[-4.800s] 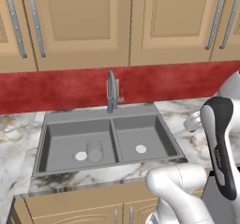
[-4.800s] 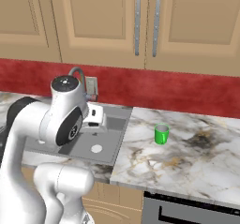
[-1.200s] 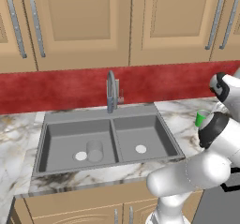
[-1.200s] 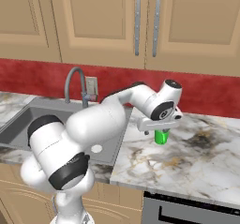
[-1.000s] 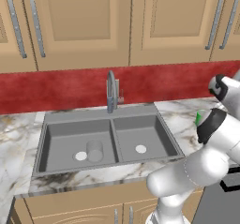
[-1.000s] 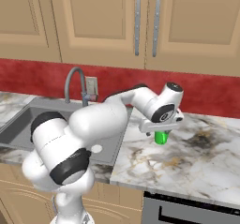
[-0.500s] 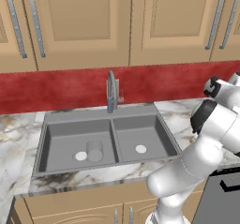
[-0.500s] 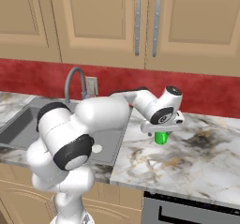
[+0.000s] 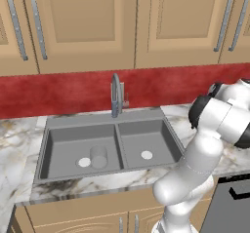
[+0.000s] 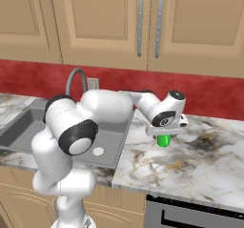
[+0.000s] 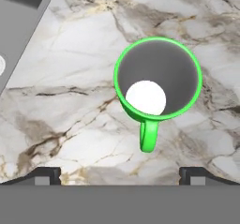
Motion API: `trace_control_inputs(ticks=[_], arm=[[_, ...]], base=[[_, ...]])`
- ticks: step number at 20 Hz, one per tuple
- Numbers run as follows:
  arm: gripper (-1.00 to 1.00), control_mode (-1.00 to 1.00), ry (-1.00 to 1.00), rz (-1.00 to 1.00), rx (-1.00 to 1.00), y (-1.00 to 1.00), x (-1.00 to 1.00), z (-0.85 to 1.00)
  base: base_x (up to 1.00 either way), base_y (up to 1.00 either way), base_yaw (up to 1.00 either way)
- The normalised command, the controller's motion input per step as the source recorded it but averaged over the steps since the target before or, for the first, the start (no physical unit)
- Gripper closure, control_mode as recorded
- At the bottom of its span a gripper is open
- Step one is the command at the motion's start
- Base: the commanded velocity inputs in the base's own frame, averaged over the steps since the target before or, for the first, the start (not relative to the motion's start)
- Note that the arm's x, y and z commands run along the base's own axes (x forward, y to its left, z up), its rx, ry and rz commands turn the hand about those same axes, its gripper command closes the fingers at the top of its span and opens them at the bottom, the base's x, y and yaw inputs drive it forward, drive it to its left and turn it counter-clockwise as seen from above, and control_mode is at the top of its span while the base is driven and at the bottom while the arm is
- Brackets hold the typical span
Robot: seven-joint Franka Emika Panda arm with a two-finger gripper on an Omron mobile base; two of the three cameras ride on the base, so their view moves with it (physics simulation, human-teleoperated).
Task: Place the glass cup in the left basin and the mug in the right basin of the sink.
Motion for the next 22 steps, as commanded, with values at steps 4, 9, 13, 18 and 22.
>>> trace_control_inputs(ticks=[4, 9, 13, 18, 22], arm=[[-1.00, -1.00, 0.00, 0.00, 0.00, -0.17, 0.25, -0.14], [-1.00, -1.00, -0.01, 0.00, 0.00, -0.14, 0.22, -0.13], [-1.00, -1.00, -0.01, 0.00, 0.00, -0.10, 0.22, -0.08], [-1.00, -1.00, -0.01, 0.00, 0.00, -0.07, 0.22, -0.06], [-1.00, -1.00, -0.03, 0.00, 0.00, -0.05, 0.18, -0.06]], base=[[0.00, 0.00, 0.00], [0.00, 0.00, 0.00], [0.00, 0.00, 0.00], [0.00, 0.00, 0.00], [0.00, 0.00, 0.00]])
